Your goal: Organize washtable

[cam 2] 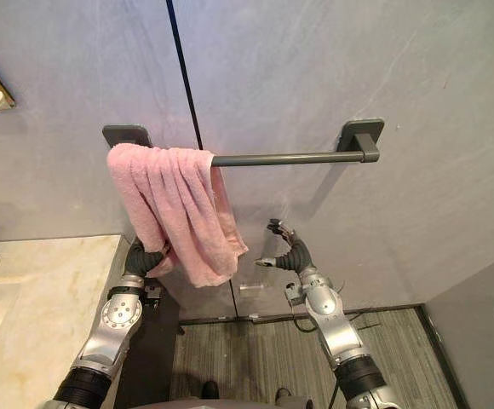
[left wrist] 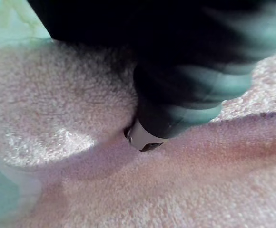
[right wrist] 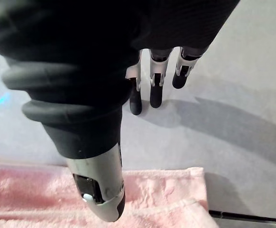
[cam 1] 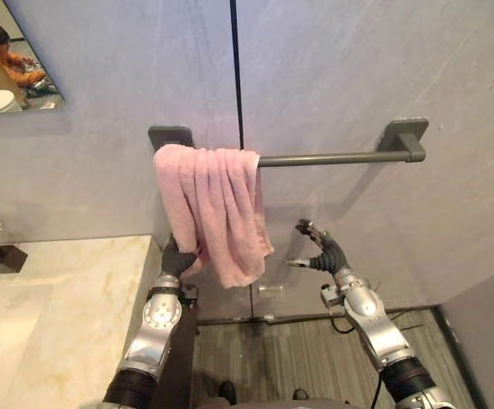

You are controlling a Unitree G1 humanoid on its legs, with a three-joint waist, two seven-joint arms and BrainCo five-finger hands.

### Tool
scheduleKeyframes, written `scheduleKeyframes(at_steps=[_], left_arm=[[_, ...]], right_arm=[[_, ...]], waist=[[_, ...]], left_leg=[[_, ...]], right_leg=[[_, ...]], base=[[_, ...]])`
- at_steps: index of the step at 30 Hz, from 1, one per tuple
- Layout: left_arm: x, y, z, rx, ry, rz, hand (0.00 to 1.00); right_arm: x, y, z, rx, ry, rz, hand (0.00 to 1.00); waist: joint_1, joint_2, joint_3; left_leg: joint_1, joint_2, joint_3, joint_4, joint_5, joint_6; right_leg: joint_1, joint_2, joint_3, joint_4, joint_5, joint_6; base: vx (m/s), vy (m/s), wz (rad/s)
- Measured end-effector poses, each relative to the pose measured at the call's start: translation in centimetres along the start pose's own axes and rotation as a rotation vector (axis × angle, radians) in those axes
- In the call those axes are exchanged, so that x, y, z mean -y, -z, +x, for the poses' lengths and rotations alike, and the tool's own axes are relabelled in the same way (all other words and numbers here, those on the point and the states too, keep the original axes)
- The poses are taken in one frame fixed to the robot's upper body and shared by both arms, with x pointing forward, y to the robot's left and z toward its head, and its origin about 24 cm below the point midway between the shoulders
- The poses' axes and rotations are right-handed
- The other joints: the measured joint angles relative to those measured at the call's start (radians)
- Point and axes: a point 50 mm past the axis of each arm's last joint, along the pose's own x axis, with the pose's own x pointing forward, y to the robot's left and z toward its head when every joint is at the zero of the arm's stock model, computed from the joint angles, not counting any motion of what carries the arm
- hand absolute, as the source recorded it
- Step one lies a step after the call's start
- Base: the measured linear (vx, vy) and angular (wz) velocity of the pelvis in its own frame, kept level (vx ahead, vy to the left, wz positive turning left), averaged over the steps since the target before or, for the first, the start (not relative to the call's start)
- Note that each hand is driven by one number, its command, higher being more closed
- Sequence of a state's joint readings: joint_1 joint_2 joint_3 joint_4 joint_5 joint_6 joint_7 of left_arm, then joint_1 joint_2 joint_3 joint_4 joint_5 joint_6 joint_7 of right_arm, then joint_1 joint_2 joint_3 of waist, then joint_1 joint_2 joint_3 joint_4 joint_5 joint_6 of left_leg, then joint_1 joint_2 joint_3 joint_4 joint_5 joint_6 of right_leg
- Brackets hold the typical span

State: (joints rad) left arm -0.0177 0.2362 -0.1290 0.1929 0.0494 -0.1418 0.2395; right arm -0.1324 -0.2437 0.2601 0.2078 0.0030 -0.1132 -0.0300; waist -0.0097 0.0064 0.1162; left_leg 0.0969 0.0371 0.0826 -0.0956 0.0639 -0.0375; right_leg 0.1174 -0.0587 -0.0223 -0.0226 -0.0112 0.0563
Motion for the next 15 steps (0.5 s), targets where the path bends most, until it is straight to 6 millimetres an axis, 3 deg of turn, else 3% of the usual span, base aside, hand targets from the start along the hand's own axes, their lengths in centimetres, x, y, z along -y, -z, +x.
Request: scheduleKeyframes(at_steps=[4, 5, 10, 15], left_arm=[[1.0, -0.3, -0.2, 0.009, 0.032, -0.016, 1.00], [1.2, -0.4, -0.2, 0.010, 0.035, -0.030, 1.00], [2.1, -0.8, -0.3, 0.018, 0.049, -0.077, 1.00], [2.1, -0.8, -0.3, 0.018, 0.049, -0.081, 1.00]], right_arm=[[-1.7, -1.5, 1.1, 0.054, -0.092, 0.000, 0.00], [-2.0, -1.8, 1.3, 0.066, -0.108, -0.004, 1.00], [-3.7, -4.0, 2.6, 0.141, -0.162, -0.007, 1.00], [-3.5, -4.0, 2.8, 0.141, -0.162, -0.014, 1.00]], waist=[[0.006, 0.000, 0.000], [0.006, 0.000, 0.000], [0.026, 0.000, 0.000], [0.024, 0.000, -0.001]], left_leg=[[-0.008, 0.000, -0.020, 0.000, 0.004, 0.004], [-0.011, 0.000, -0.026, 0.000, 0.005, 0.004], [-0.021, -0.001, -0.056, 0.000, 0.017, 0.001], [-0.024, -0.001, -0.063, -0.002, 0.024, 0.001]], right_leg=[[0.000, 0.001, -0.018, 0.000, 0.000, 0.000], [0.000, 0.000, -0.023, 0.000, 0.000, 0.000], [0.003, 0.002, -0.049, 0.001, 0.000, -0.001], [0.002, 0.002, -0.057, 0.005, -0.001, -0.001]], base=[[-0.02, -0.017, 0.12], [-0.03, -0.025, 0.22], [-0.02, -0.020, 0.15], [-0.04, -0.013, 0.07]])
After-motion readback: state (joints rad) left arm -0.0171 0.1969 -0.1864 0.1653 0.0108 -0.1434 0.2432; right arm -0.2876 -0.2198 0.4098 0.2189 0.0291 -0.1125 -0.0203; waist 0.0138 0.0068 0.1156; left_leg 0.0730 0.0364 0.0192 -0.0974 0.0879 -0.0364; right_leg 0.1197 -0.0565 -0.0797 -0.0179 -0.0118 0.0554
